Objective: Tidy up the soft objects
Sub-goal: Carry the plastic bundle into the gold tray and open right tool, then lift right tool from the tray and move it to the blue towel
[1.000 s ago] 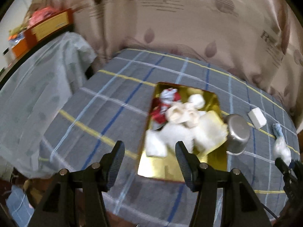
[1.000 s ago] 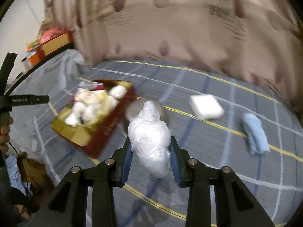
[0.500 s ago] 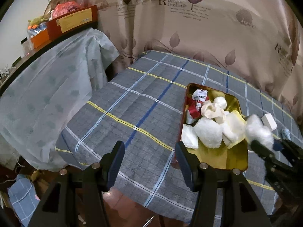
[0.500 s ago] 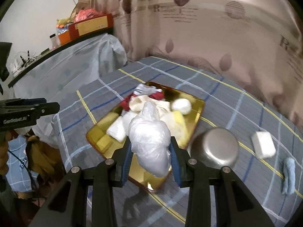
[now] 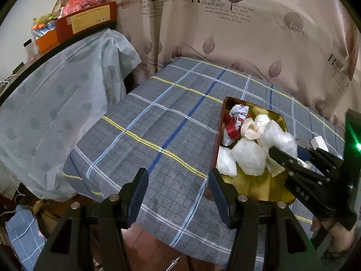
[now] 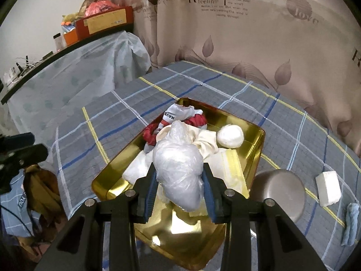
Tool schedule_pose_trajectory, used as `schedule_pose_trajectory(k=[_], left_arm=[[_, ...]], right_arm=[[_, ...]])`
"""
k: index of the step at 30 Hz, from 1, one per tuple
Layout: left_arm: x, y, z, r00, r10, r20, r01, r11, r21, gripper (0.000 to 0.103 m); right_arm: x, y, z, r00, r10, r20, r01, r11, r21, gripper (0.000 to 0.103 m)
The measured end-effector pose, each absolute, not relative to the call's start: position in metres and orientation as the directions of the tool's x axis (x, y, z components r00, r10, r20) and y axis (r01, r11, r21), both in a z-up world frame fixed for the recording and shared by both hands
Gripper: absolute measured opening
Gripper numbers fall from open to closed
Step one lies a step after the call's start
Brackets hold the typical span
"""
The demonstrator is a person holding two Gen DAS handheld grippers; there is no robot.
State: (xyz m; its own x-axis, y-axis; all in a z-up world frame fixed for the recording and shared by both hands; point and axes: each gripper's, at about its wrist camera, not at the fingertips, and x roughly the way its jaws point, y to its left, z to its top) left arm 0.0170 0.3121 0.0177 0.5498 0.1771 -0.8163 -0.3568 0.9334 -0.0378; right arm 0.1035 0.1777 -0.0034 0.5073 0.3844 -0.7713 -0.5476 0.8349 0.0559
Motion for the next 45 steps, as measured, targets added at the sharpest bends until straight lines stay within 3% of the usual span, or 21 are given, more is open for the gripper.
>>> schedule_pose_trajectory(k=[21, 26, 41, 45], left_arm=[[0.019, 0.307, 0.011, 0.538, 0.171, -0.825, -0.348, 0.937, -0.033, 0.057], [0.019, 0.306, 0.011, 0.537, 0.175, -0.826, -0.351, 0.936, -0.03, 0.057], [0.021, 0.304, 0.01, 0.539, 0.173, -0.825, -0.35, 0.936, -0.033, 0.057], [0.021, 0.303, 0.009, 0.538, 0.174, -0.825, -0.35, 0.936, -0.031, 0.057]], right_arm=[[0.103, 0.173, -0.009, 0.491, 0.375, -0.786, -0.534, 0.843, 0.069, 0.044], [0.099, 0.171, -0.004, 0.502, 0.377, -0.779, -0.53, 0.845, 0.068, 0.055], [0.088, 0.167, 0.012, 0.517, 0.392, -0.761, -0.54, 0.839, 0.065, 0.058], [0.084, 0.163, 0.017, 0.528, 0.394, -0.752, -0.536, 0.842, 0.064, 0.068]])
